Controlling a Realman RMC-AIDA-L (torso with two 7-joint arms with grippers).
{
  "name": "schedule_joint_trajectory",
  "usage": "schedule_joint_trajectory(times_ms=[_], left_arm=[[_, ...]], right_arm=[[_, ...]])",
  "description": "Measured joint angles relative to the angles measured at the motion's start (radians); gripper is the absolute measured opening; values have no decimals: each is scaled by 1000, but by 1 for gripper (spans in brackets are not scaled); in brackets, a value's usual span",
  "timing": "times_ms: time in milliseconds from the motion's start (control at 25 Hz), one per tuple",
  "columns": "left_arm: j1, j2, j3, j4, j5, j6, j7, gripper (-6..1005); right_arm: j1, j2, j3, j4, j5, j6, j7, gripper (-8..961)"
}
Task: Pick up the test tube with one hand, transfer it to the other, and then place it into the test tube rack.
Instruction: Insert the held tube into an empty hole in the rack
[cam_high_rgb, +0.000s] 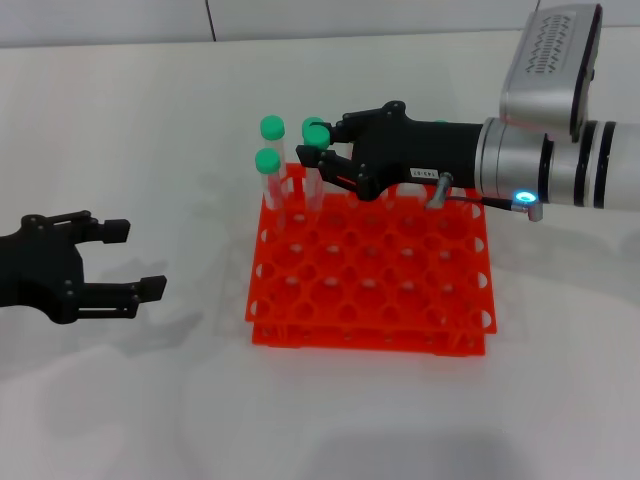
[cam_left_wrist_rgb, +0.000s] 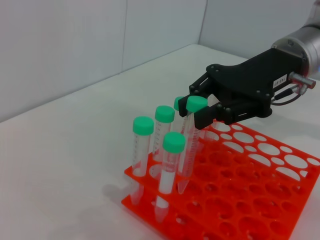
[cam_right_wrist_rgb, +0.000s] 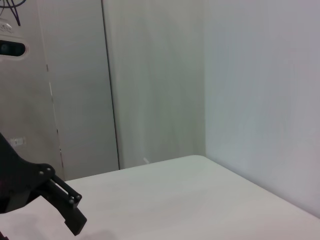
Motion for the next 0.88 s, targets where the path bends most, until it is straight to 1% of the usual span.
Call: schedule_joint_trajectory(times_ms=[880], left_arm=[[-6,0,0,-1,1,0,0,874]], right_arm=[[0,-3,-8,-2,2,-10,12,272]])
